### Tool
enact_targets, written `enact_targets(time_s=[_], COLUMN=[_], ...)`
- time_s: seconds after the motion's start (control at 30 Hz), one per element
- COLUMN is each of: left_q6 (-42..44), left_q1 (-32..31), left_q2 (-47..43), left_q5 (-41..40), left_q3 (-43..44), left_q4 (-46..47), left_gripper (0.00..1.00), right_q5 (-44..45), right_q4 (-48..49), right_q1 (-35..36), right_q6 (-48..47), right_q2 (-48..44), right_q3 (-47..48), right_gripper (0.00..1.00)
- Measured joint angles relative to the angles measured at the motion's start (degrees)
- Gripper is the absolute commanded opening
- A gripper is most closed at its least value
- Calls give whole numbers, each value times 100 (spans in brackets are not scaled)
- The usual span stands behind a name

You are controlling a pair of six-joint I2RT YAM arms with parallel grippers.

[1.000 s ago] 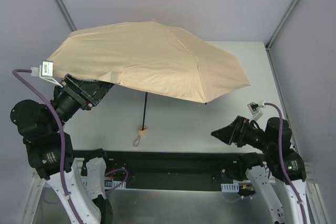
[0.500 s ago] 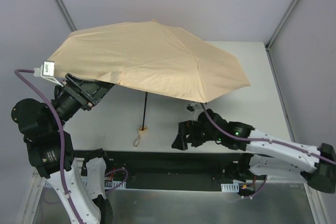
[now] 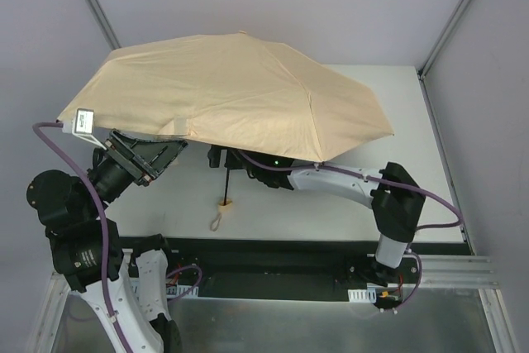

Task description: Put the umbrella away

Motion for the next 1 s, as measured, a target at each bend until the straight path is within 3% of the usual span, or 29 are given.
enact_targets(time_s=[0.1,0.2,0.4,0.57,0.8,1.0], left_q6=[4,28,358,1025,2105,2435], left_q1=[0,0,0,0,0,-2], left_q2=[-98,-234,-605,-922,-1416,-2000], left_q5=[17,31,31,-52,-516,-767], left_q3=[-81,-162,-192,83,1049,1193], left_q4=[-7,-76,-533,-1355,-2702,-3322], left_gripper=[59,59,62,64,62,61], right_q5=[365,503,63,-485,-1587,-3051], right_q4=[-487,-761,-894,-962,-1058,-1182], right_q1=[-155,-376,-802,-973,-1287,-1821], right_q6=[61,57,-55,-155,-11,459], right_q2=[350,516,892,1038,824,-153], right_q3=[507,750,1237,1617,1722,1440], right_gripper=[84,69,24,0,0,0])
